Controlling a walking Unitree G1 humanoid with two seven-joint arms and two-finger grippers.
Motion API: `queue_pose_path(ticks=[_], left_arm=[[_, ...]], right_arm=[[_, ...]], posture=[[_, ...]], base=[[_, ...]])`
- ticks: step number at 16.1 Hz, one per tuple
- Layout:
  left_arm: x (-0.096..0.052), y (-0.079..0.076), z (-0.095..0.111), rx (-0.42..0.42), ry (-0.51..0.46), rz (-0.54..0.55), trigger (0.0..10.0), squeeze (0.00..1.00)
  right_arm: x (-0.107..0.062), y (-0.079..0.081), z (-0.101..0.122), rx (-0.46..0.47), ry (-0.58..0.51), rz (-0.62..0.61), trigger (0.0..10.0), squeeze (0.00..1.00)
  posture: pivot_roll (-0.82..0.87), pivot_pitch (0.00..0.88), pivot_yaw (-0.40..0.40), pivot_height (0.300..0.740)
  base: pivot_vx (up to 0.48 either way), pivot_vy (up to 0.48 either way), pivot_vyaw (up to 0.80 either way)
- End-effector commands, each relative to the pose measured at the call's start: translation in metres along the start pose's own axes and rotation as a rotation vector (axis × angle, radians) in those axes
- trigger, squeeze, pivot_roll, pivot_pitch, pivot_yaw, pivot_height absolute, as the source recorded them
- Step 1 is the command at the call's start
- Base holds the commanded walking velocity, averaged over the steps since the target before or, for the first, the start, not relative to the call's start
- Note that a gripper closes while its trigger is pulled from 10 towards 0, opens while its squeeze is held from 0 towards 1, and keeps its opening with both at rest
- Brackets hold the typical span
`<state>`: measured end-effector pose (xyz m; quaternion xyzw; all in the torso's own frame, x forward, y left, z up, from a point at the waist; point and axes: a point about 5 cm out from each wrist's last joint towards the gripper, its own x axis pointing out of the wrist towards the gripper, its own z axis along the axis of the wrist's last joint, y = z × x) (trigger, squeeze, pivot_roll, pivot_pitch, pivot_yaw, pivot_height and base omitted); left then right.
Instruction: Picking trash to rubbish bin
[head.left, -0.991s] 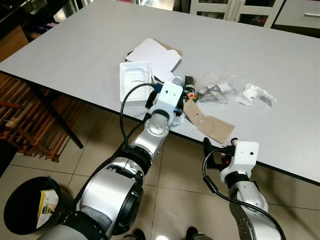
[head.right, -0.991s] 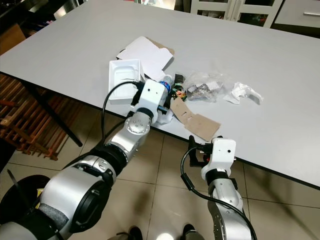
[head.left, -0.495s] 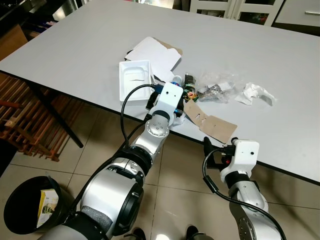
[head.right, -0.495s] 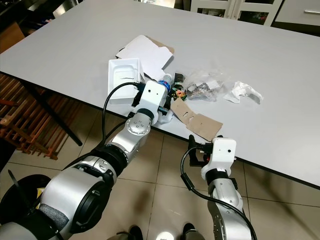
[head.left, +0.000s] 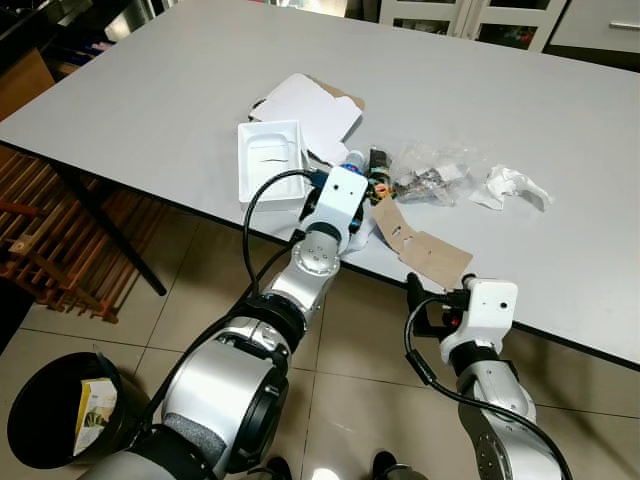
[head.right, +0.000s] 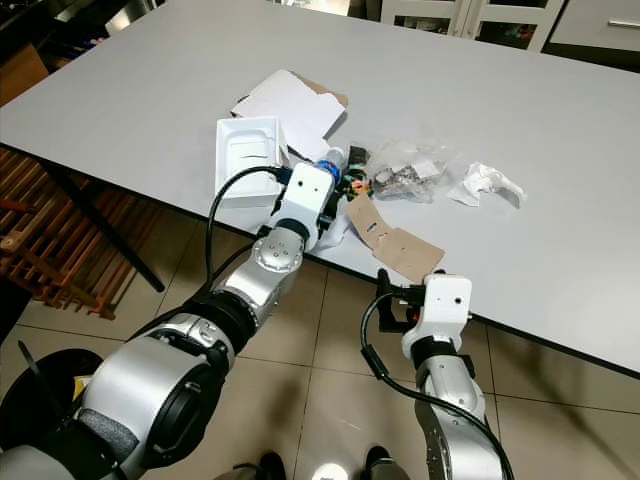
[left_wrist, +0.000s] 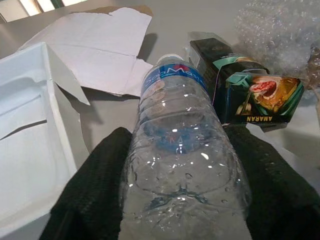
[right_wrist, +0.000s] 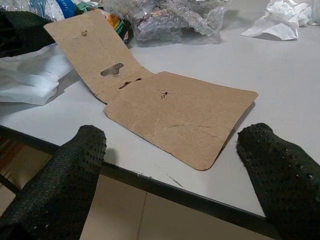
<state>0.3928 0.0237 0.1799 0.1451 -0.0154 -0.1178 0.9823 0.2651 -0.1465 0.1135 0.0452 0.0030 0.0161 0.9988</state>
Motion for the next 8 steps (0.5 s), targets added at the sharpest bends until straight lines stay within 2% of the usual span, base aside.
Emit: queue_pose_path(ticks=[1, 4, 5, 6, 8], left_arm=[[-0.0020, -0.0035, -0.0061, 0.001, 0.020, -0.012, 0.0, 0.00], [-0.0017, -0.0037, -0.0049, 0.005, 0.014, -0.013, 0.0, 0.00], [-0.0016, -0.0036, -0.0044, 0.010, 0.012, -0.011, 0.6, 0.00], [-0.0015, -0.0032, -0.0038, 0.018, 0.008, -0.004, 10.0, 0.00], [-0.0003, -0.0004, 0.0038, 0.057, -0.041, 0.020, 10.0, 0.00]], right_arm=[[-0.0041, -0.0014, -0.0185, 0.015, 0.100, -0.011, 10.0, 0.00], [-0.0028, -0.0010, -0.0184, 0.016, 0.098, -0.011, 10.0, 0.00], [-0.0022, -0.0008, -0.0182, 0.016, 0.097, -0.010, 10.0, 0.00], [-0.0021, -0.0008, -0.0183, 0.016, 0.097, -0.010, 10.0, 0.00], [-0.0012, -0.0008, -0.0184, 0.016, 0.095, -0.012, 10.0, 0.00]], posture=[[-0.23, 0.250, 0.056, 0.740], [-0.23, 0.244, 0.058, 0.740], [-0.23, 0.245, 0.059, 0.740], [-0.23, 0.242, 0.059, 0.740], [-0.23, 0.239, 0.061, 0.740]], base=[[0.000, 0.000, 0.00], [0.000, 0.000, 0.00], [0.000, 0.000, 0.00], [0.000, 0.000, 0.00], [0.000, 0.000, 0.00]])
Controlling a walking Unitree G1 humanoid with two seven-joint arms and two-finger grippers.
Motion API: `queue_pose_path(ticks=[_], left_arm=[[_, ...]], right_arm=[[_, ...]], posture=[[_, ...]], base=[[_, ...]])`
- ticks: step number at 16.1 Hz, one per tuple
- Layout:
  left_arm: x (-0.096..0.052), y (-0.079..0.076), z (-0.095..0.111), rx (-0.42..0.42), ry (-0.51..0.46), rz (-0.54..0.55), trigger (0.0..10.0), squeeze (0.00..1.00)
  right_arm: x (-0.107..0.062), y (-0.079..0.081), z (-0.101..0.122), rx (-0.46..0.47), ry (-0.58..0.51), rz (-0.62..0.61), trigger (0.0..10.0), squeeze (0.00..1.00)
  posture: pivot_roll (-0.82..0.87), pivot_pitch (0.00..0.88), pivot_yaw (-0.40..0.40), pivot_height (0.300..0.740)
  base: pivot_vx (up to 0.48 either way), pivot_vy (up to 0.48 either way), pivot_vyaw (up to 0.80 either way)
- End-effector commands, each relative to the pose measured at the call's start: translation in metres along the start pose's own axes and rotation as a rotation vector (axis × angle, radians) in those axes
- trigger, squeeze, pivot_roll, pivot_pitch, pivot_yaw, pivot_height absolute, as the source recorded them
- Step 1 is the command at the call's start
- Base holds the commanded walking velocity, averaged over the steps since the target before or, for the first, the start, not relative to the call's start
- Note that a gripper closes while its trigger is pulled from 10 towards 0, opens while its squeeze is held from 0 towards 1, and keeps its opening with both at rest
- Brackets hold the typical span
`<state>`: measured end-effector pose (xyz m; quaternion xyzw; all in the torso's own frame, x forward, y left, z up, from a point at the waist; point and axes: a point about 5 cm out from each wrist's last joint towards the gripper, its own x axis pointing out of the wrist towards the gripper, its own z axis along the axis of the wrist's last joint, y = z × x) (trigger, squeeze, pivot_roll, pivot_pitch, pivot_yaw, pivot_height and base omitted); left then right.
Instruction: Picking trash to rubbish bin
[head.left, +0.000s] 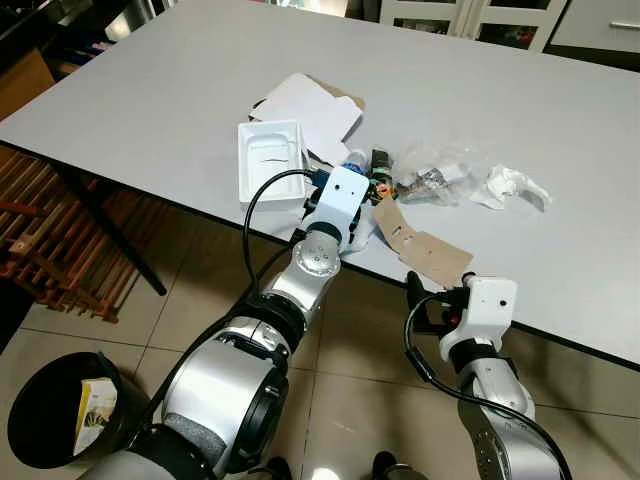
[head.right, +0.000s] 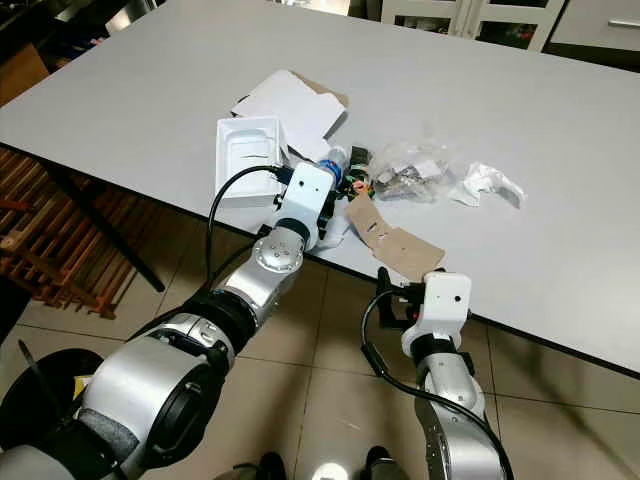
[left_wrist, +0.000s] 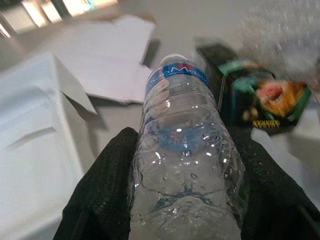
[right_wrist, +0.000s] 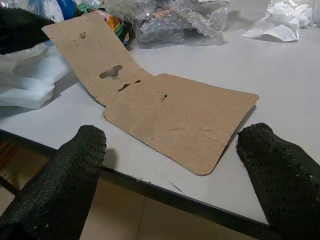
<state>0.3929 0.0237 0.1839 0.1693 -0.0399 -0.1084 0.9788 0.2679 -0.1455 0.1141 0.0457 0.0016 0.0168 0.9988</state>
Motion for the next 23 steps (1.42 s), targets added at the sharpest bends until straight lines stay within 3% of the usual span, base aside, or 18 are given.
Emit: queue_pose_path(ticks=[1, 5, 8, 10, 13, 14, 18, 23], left_arm=[[0.003, 0.007, 0.022, 0.074, -0.127, 0.057, 10.0, 0.00], [0.007, 0.023, 0.074, 0.216, -0.385, 0.169, 10.0, 0.00], [0.003, 0.029, 0.084, 0.228, -0.476, 0.202, 10.0, 0.00], [-0.001, 0.037, 0.076, 0.185, -0.489, 0.216, 10.0, 0.00], [-0.010, 0.053, 0.046, 0.158, -0.442, 0.247, 10.0, 0.00], [-0.018, 0.062, 0.018, 0.128, -0.372, 0.273, 10.0, 0.00], [-0.037, 0.079, -0.021, 0.097, -0.266, 0.315, 10.0, 0.00], [-0.051, 0.084, -0.025, 0.064, -0.281, 0.336, 10.0, 0.00]], right_arm=[[-0.003, -0.002, -0.018, 0.016, 0.094, -0.016, 10.0, 0.00], [0.003, -0.001, -0.018, 0.019, 0.084, -0.011, 10.0, 0.00], [0.011, -0.001, -0.014, 0.020, 0.064, -0.010, 10.0, 0.00], [0.016, -0.001, -0.010, 0.024, 0.039, -0.013, 10.0, 0.00], [0.025, -0.002, -0.004, 0.029, 0.002, -0.024, 10.0, 0.00], [0.029, -0.002, 0.000, 0.033, -0.020, -0.024, 10.0, 0.00], [0.039, -0.009, 0.017, 0.034, -0.103, -0.049, 10.0, 0.00], [0.048, -0.020, 0.042, 0.023, -0.206, -0.084, 10.0, 0.00]], posture=[[-0.23, 0.238, 0.061, 0.740], [-0.21, 0.211, 0.069, 0.740], [-0.20, 0.188, 0.077, 0.740], [-0.20, 0.167, 0.086, 0.740], [-0.18, 0.139, 0.094, 0.740], [-0.17, 0.123, 0.097, 0.740], [-0.17, 0.078, 0.102, 0.740], [-0.16, 0.044, 0.100, 0.740]], base=[[0.000, 0.000, 0.00], [0.000, 0.000, 0.00], [0.000, 0.000, 0.00], [0.000, 0.000, 0.00], [0.000, 0.000, 0.00], [0.000, 0.000, 0.00], [0.000, 0.000, 0.00], [0.000, 0.000, 0.00]])
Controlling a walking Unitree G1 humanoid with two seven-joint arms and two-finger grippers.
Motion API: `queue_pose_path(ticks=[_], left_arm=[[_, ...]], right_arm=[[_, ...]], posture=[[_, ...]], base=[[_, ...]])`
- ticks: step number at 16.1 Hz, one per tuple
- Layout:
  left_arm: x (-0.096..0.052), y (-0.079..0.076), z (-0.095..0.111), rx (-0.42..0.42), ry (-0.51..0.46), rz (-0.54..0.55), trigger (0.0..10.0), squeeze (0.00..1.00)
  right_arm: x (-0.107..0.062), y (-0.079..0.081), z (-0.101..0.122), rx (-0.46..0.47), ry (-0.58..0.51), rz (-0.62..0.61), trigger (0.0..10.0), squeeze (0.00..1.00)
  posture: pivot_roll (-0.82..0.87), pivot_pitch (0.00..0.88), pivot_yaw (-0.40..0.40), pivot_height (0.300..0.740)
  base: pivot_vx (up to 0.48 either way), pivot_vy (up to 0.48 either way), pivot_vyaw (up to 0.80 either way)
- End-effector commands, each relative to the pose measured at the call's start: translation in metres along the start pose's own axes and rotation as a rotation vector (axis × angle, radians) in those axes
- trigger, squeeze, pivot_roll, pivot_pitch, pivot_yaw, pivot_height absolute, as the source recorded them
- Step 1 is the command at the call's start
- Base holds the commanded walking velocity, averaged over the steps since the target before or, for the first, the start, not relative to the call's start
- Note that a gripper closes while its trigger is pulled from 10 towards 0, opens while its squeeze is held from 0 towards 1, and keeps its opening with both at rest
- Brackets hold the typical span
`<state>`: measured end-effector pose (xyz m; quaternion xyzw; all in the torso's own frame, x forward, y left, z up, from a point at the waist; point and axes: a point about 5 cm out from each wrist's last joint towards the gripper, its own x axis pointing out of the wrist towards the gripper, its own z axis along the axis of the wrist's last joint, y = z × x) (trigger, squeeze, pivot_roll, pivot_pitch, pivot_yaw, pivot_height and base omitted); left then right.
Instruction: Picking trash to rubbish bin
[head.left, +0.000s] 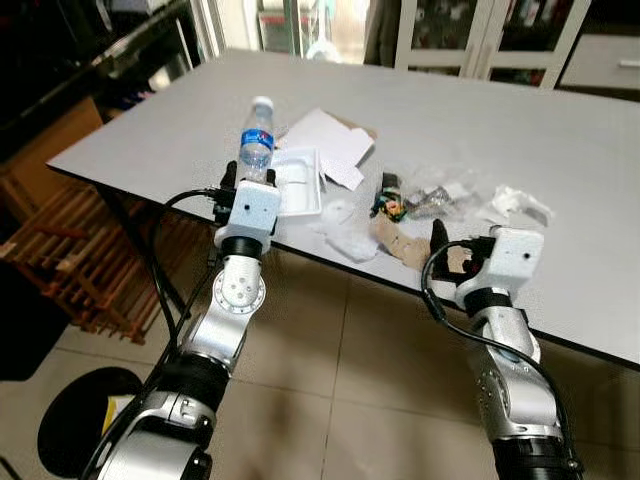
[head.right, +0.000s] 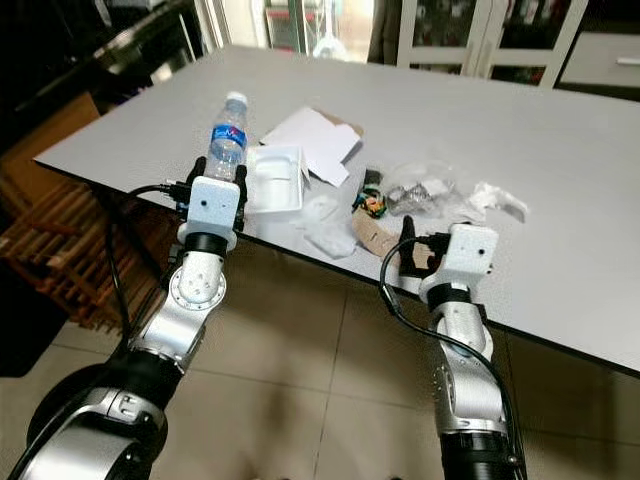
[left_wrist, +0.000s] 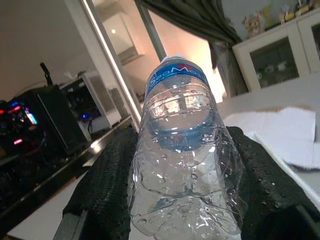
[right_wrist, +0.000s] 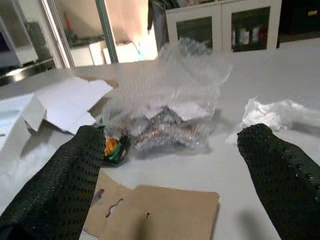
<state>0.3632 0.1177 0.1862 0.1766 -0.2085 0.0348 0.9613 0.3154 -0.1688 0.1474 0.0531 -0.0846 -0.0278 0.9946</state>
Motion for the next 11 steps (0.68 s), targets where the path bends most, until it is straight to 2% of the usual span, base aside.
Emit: queue_pose_path(ticks=[1, 3, 7, 11], left_arm=[[-0.003, 0.001, 0.003, -0.025, -0.002, 0.003, 10.0, 0.00], [-0.005, 0.000, 0.007, -0.037, -0.017, -0.006, 10.0, 0.00], [-0.010, 0.006, 0.000, -0.020, 0.025, 0.015, 10.0, 0.00], [-0.017, 0.005, -0.004, -0.022, 0.054, 0.012, 10.0, 0.00]], right_arm=[[0.006, 0.006, 0.017, 0.016, -0.069, 0.029, 10.0, 0.00], [0.008, 0.010, 0.017, 0.003, -0.050, 0.089, 10.0, 0.00], [0.009, 0.009, 0.014, 0.002, -0.026, 0.137, 10.0, 0.00], [0.005, 0.019, 0.011, -0.005, 0.004, 0.241, 10.0, 0.00]], posture=[[-0.16, 0.049, 0.093, 0.740], [-0.15, 0.054, 0.085, 0.740], [-0.13, 0.063, 0.071, 0.740], [-0.13, 0.070, 0.057, 0.740]], base=[[0.000, 0.000, 0.00], [0.000, 0.000, 0.00], [0.000, 0.000, 0.00], [0.000, 0.000, 0.00]])
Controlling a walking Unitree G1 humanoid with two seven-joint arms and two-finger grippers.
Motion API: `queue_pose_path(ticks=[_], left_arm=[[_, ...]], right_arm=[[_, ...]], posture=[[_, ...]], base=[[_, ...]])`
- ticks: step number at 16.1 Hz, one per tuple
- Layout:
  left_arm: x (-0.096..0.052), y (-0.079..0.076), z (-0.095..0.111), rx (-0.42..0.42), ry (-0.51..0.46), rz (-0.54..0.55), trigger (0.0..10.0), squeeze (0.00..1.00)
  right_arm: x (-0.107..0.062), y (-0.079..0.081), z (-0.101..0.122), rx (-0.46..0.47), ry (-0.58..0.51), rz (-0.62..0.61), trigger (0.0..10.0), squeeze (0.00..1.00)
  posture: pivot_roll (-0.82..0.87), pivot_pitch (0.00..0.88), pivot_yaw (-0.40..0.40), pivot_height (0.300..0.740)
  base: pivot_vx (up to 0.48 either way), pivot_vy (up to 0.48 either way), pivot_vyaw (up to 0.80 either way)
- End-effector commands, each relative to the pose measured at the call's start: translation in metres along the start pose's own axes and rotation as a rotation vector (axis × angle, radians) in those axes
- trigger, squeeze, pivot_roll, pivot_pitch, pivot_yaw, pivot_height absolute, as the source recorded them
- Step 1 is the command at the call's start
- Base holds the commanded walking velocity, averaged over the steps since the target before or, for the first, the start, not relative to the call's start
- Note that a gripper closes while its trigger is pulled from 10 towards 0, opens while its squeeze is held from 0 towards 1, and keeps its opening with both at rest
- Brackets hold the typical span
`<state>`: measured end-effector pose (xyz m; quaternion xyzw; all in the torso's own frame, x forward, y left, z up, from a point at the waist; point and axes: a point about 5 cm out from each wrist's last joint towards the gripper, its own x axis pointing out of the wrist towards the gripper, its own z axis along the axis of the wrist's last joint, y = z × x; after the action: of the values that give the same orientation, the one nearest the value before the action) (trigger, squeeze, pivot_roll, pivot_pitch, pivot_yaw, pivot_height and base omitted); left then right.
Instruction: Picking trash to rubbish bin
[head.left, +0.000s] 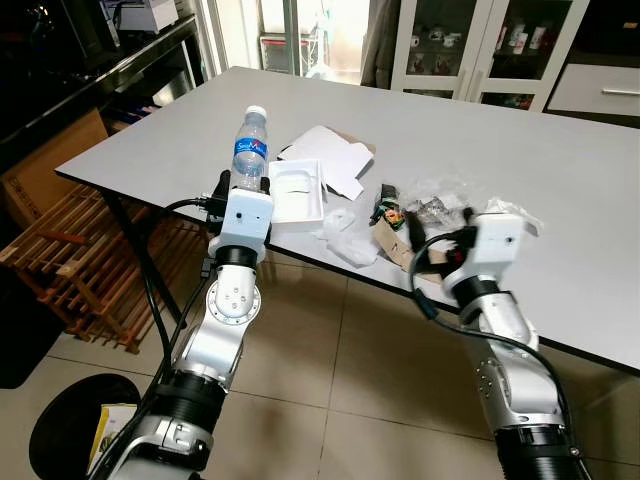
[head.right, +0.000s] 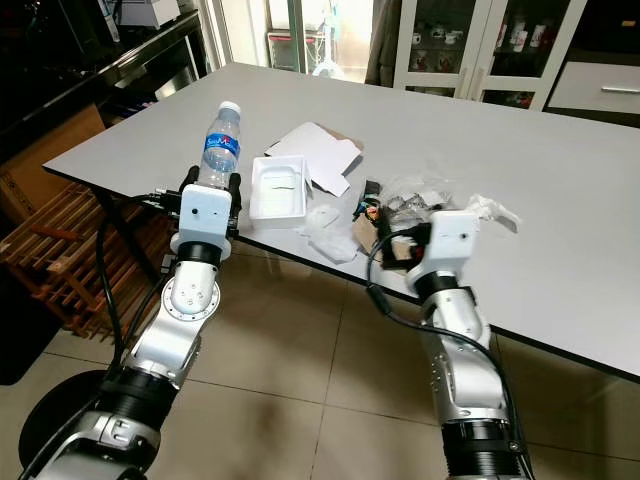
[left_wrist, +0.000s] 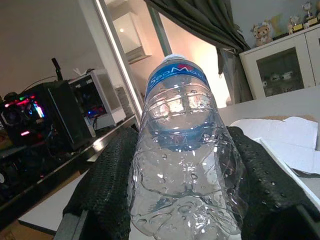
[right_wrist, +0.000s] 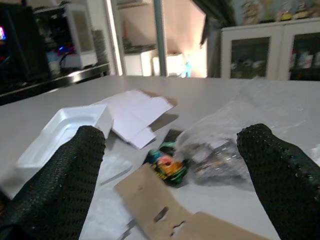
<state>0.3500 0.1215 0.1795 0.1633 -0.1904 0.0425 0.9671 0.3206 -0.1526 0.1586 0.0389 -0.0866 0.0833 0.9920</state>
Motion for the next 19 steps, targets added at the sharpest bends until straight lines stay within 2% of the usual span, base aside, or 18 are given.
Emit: queue_pose_path(ticks=[1, 5, 9, 14, 19], left_arm=[[-0.003, 0.001, -0.003, -0.001, 0.019, -0.002, 10.0, 0.00], [-0.008, 0.000, -0.005, -0.065, 0.026, -0.049, 10.0, 0.00], [-0.014, -0.002, -0.008, -0.103, 0.028, -0.083, 10.0, 0.00], [-0.022, 0.000, -0.013, -0.126, 0.047, -0.089, 10.0, 0.00], [-0.020, -0.003, -0.012, -0.138, 0.051, -0.086, 10.0, 0.00]], right_arm=[[-0.001, 0.003, 0.002, 0.008, -0.001, 0.027, 10.0, 0.00], [-0.006, 0.016, 0.002, 0.022, 0.007, 0.162, 10.0, 0.00], [-0.004, 0.019, 0.004, 0.055, 0.003, 0.172, 10.0, 0.00], [-0.004, 0.023, 0.001, 0.034, 0.016, 0.199, 10.0, 0.00], [-0.003, 0.024, -0.003, 0.025, 0.034, 0.191, 10.0, 0.00]], posture=[[-0.13, 0.072, 0.055, 0.740], [-0.12, 0.076, 0.046, 0.740], [-0.11, 0.075, 0.044, 0.740], [-0.10, 0.072, 0.046, 0.740], [-0.11, 0.063, 0.048, 0.740]], base=[[0.000, 0.000, 0.00], [0.000, 0.000, 0.00], [0.000, 0.000, 0.00], [0.000, 0.000, 0.00], [0.000, 0.000, 0.00]])
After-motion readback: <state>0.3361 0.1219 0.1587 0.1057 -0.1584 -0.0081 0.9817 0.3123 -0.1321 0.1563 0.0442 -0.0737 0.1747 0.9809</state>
